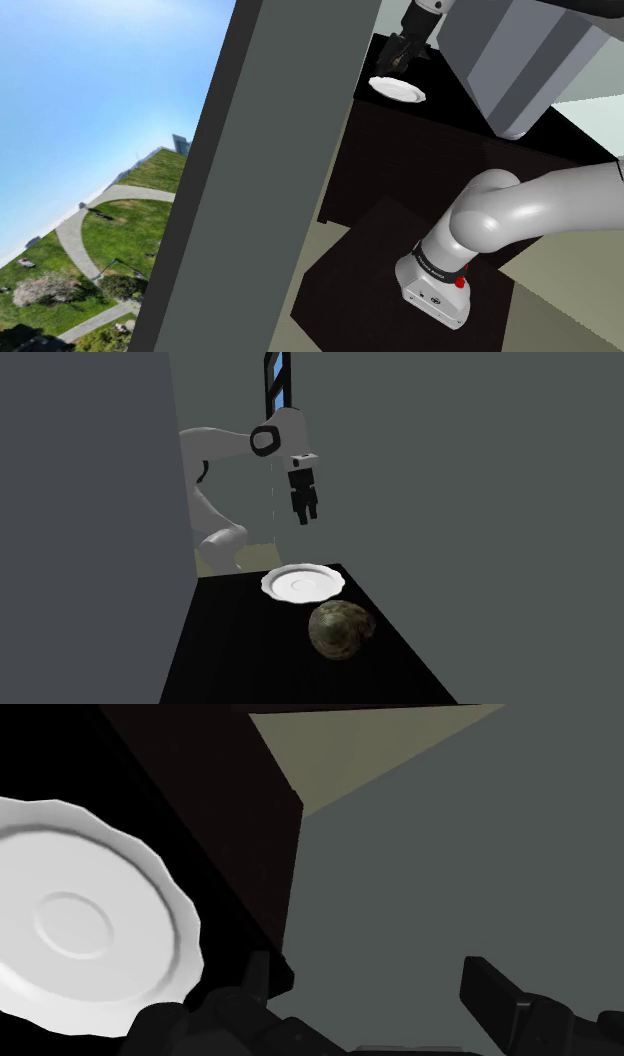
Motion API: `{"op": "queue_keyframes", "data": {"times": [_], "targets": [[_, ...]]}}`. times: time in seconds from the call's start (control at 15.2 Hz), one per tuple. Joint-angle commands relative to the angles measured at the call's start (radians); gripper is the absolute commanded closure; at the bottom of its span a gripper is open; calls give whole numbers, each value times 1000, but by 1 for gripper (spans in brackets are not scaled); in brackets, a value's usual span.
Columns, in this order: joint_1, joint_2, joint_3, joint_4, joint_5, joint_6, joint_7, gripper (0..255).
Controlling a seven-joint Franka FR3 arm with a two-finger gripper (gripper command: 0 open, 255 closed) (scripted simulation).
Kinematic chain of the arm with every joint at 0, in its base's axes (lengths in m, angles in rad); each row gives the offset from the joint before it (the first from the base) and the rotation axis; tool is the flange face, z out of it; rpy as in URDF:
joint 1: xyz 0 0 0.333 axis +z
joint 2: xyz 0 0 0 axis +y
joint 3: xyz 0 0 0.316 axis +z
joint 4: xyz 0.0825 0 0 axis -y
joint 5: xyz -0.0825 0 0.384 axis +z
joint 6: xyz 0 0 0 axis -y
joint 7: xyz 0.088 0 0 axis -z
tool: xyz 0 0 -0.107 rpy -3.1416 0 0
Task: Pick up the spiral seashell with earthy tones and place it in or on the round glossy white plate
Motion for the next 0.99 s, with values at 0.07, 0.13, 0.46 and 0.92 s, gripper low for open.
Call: {"op": "queue_keyframes", "data": {"times": [0.07, 0.13, 0.46, 0.92], "targets": [[-11, 49, -62, 36, -36, 21, -83, 0], [-14, 67, -82, 50, -46, 28, -110, 0], [-21, 171, -182, 136, -81, 66, -243, 0], [-15, 356, -326, 308, -73, 111, -440, 0]]}}
